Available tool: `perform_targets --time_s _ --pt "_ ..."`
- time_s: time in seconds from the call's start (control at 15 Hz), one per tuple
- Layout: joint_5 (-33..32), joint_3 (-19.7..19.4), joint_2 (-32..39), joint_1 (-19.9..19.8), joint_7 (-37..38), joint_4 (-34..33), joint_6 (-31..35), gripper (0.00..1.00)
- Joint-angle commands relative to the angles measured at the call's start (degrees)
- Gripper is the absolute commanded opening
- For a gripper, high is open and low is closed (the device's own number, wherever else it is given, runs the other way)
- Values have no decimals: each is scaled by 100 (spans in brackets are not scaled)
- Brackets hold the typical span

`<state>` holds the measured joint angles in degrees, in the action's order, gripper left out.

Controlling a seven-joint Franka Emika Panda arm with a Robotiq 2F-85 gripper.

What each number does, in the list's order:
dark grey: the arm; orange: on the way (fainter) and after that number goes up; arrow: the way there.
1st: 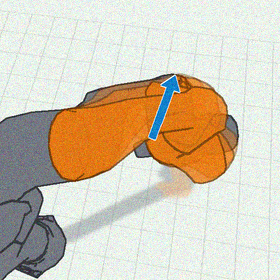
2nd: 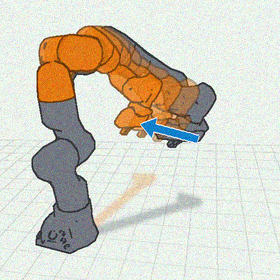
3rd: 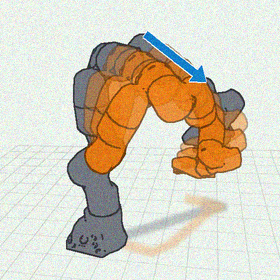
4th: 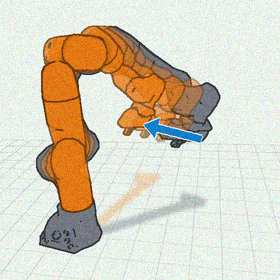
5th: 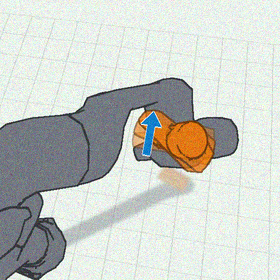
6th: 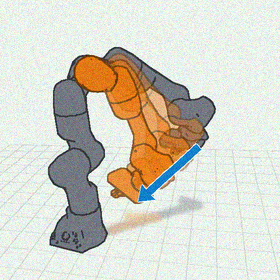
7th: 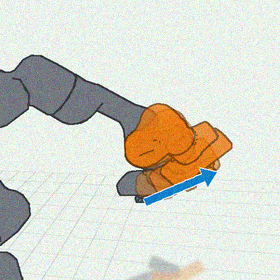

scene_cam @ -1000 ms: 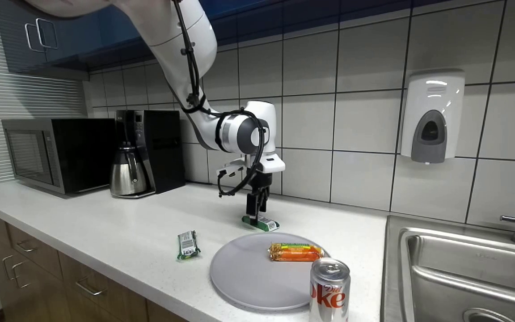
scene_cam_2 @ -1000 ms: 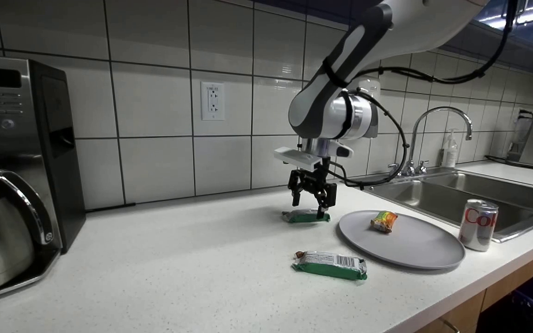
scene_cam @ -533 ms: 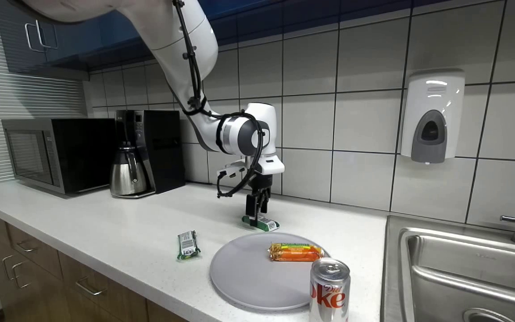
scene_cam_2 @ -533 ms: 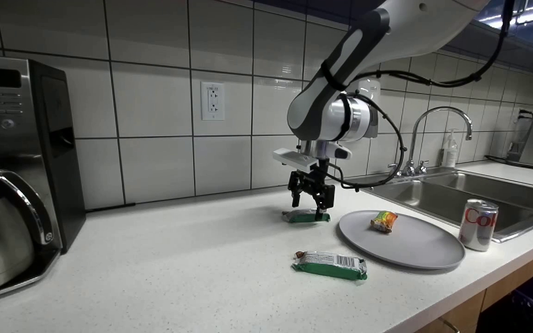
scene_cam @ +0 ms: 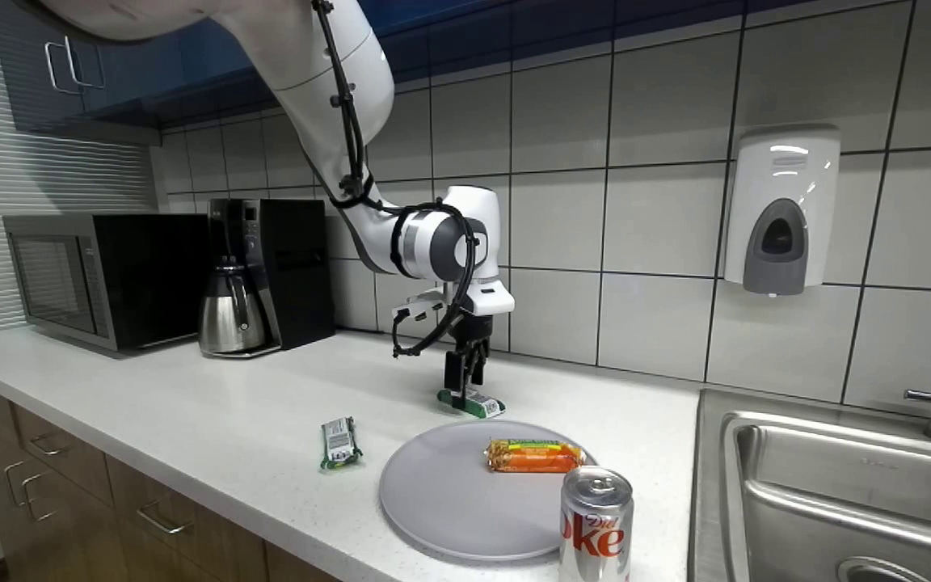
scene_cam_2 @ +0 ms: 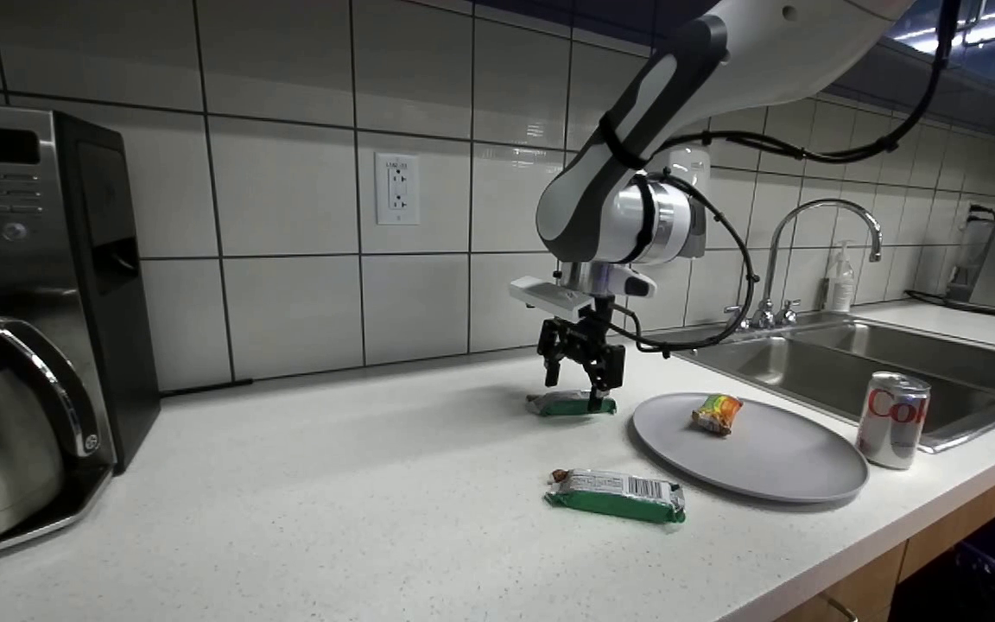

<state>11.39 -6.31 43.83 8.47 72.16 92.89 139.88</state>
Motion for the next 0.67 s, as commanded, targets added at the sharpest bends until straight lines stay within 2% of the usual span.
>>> perform_targets --time_s 0.0,0.6 --pt "-60 56 1 -50 36 -14 -10 100" --pt "89 62 -132 -76 362 84 -72 100"
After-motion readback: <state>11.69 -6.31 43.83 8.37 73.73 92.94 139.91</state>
